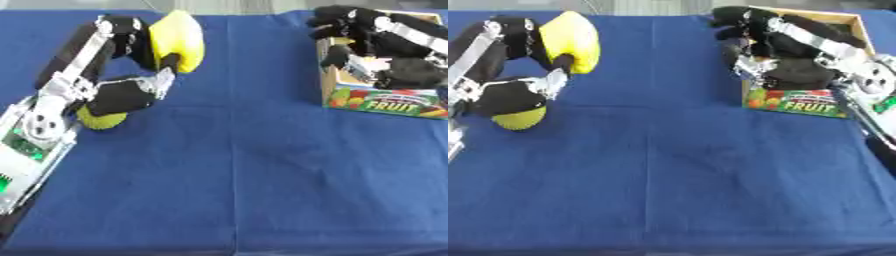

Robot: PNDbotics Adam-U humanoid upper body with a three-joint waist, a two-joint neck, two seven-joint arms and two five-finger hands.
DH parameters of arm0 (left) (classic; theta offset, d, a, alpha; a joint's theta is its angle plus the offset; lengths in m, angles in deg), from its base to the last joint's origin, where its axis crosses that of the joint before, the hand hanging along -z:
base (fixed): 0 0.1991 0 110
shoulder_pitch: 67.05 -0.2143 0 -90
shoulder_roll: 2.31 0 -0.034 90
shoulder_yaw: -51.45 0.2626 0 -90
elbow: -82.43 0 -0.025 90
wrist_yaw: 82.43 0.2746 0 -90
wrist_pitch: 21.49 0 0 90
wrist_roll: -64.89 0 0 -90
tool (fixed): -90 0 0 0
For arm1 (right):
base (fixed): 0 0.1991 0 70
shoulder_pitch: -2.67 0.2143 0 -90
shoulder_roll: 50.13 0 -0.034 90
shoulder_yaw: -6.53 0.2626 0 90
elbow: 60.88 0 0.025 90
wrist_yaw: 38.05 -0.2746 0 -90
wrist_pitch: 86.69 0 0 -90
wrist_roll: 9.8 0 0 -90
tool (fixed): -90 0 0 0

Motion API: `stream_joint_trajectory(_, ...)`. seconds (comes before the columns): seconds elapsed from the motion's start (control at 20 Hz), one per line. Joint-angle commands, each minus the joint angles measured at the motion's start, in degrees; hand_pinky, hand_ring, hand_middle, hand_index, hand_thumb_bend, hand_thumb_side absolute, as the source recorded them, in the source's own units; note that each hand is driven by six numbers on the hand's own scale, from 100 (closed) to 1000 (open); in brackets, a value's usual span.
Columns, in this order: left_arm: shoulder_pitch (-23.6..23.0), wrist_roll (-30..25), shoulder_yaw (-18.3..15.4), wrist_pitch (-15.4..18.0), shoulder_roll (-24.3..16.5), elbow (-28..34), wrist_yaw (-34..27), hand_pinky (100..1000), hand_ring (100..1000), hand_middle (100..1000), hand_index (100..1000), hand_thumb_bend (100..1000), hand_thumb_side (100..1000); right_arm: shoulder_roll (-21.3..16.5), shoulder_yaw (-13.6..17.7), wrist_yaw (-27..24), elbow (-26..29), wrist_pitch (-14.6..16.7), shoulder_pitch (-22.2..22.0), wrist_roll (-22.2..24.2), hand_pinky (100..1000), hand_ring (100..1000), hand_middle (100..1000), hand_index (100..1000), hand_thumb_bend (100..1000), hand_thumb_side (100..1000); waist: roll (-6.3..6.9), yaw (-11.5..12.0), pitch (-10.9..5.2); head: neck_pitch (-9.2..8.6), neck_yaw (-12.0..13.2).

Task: Pick up the objects with one hand, pass them to the other hand, and then place them into the box on the other side of the table.

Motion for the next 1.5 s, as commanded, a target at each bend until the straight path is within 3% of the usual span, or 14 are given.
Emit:
stream_joint_trajectory(0.05,1.6,-0.7,0.2,0.0,0.3,1.1,0.4,559,455,395,472,100,154,-1.5,-0.2,0.4,1.0,-1.2,1.5,0.6,722,953,951,1000,100,501,-0.74,0.3,-1.14,-0.03,-0.9)
stream_joint_trajectory(0.55,3.3,-1.7,1.6,-0.3,1.8,1.5,-0.5,556,452,388,458,100,172,-1.2,-2.3,2.8,-3.0,-0.9,4.6,4.1,725,943,934,1000,100,332,-0.63,1.8,-0.57,-0.7,-2.2)
stream_joint_trajectory(0.85,4.4,-2.4,2.4,-0.2,2.8,1.6,-1.0,561,454,389,441,100,189,-0.7,-3.3,3.7,-4.6,-1.0,6.3,7.2,732,940,925,1000,100,100,-0.61,2.4,-0.14,-2.05,-2.7)
stream_joint_trajectory(1.3,5.0,-3.5,2.9,0.0,3.6,0.8,-0.6,564,456,391,429,100,176,0.1,-3.9,3.4,-5.7,-1.4,7.8,10.5,753,945,936,1000,100,115,-0.72,2.7,0.09,-2.07,-3.9)
stream_joint_trajectory(1.45,5.2,-4.1,3.1,0.1,4.1,-0.2,-0.3,564,456,391,421,100,177,0.2,-3.9,3.7,-5.4,-0.5,8.0,11.6,762,951,947,1000,100,322,-0.79,2.7,0.19,-2.03,-3.9)
stream_joint_trajectory(1.5,5.2,-4.3,3.2,0.2,4.2,-0.5,-0.3,565,456,391,421,100,177,0.2,-4.0,3.9,-5.3,-0.2,8.1,11.8,764,953,950,1000,100,354,-0.81,2.7,0.23,-2.03,-4.0)
